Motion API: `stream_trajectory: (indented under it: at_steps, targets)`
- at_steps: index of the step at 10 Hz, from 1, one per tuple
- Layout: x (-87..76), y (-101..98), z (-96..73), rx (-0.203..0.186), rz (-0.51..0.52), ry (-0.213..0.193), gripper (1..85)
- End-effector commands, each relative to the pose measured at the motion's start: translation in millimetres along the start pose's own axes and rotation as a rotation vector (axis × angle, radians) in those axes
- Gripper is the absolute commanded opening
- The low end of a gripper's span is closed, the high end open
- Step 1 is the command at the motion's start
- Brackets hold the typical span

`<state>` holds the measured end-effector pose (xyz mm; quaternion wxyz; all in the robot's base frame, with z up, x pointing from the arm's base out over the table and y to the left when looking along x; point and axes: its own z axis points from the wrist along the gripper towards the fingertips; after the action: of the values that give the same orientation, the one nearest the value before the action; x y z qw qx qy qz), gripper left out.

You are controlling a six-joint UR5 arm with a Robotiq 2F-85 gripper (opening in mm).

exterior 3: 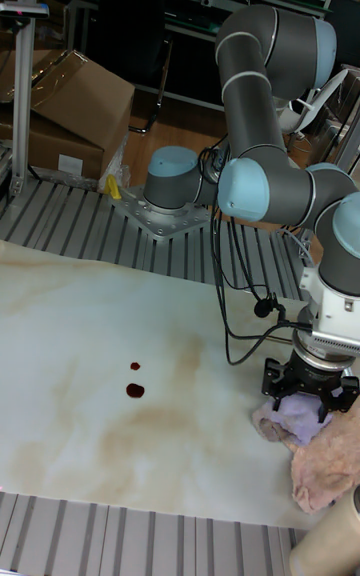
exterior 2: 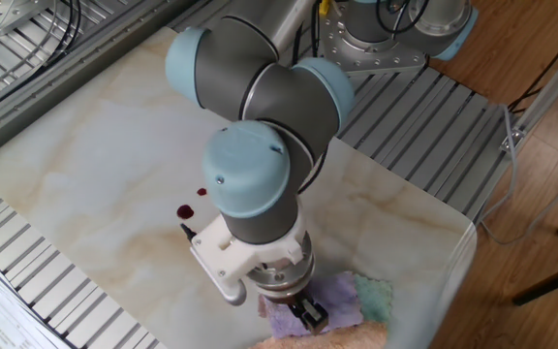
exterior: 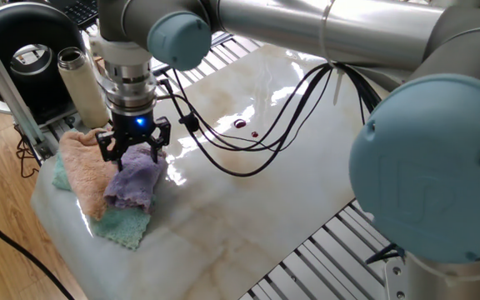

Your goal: Clean the table with a cloth

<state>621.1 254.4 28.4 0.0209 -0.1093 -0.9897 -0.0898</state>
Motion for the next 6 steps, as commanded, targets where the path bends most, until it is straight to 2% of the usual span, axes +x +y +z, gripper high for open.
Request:
stream_trajectory:
  at_steps: [1,2,3,6]
  targets:
    - [-9.9,3.5,10.5,-0.005,-0.014,-0.029,50.7]
    - [-10.8,1.1,12.7,0.0,0.001,-0.027,2.7]
    - [-11.2,-2.2,12.6,0.009,-0.014,-0.029,1.3]
    - [-8.3,-45.0,-4.2,0.121,-0.164,-0.053,1.3]
